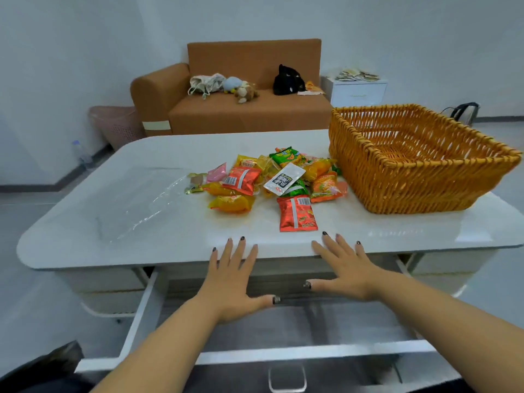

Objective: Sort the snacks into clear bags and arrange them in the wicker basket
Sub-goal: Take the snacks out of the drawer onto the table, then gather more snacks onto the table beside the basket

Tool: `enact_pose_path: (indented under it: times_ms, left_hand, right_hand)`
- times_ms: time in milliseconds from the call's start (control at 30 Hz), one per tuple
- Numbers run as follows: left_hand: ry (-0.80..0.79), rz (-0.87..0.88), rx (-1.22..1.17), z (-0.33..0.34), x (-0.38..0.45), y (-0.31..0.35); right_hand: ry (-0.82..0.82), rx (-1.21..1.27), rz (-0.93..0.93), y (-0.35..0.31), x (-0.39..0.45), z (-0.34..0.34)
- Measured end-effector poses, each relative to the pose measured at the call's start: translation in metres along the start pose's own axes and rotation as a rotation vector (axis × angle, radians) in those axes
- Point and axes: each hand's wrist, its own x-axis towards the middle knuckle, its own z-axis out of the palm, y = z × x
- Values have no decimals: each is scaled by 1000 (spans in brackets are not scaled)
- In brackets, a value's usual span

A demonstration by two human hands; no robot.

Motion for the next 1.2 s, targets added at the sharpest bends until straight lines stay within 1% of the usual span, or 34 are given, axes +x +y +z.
enact_pose_path:
  times_ms: [100, 200, 367, 433, 500, 567, 667, 800, 900, 1000, 1067, 1133, 1200]
  left_hand:
    - [-124, 24, -9, -3, -27, 5]
    - [-149, 13, 44, -6, -41, 4]
    - [-165, -20, 69, -12, -36, 10]
    - [-211, -33, 46, -15, -35, 12]
    - [-293, -35, 28, -16, -35, 16]
    - [-310, -34, 37, -15, -34, 20]
    - [-209, -29, 46, -15, -32, 20]
    - [-12, -27, 91, -16, -23, 12]
    - [130, -69, 33, -10, -21, 5]
    - [210, -83, -78, -4, -15, 0]
    - [235, -69, -95, -2, -5, 2]
    - [291, -80, -83, 2, 7, 3]
    - [375, -83, 8, 9, 17, 1]
  right_hand:
    - [-81, -68, -18, -5, -26, 6]
    - [-128, -215, -12, -13, -38, 12]
    - [-100, -226, 7, -17, -38, 9]
    - [-91, -205, 7, -18, -38, 9]
    - [-91, -173, 14, -19, -38, 10]
    - [-91, -174, 22, -20, -36, 10]
    - [-64, -229, 15, -23, -33, 5]
    - [88, -289, -25, -20, -29, 0]
    - [166, -313, -22, -18, -22, -3]
    - [242, -218, -43, -19, -13, -1]
    - [316, -167, -53, -19, -6, 5]
    - [398, -195, -54, -20, 4, 12]
    - [504, -256, -65, -20, 15, 16]
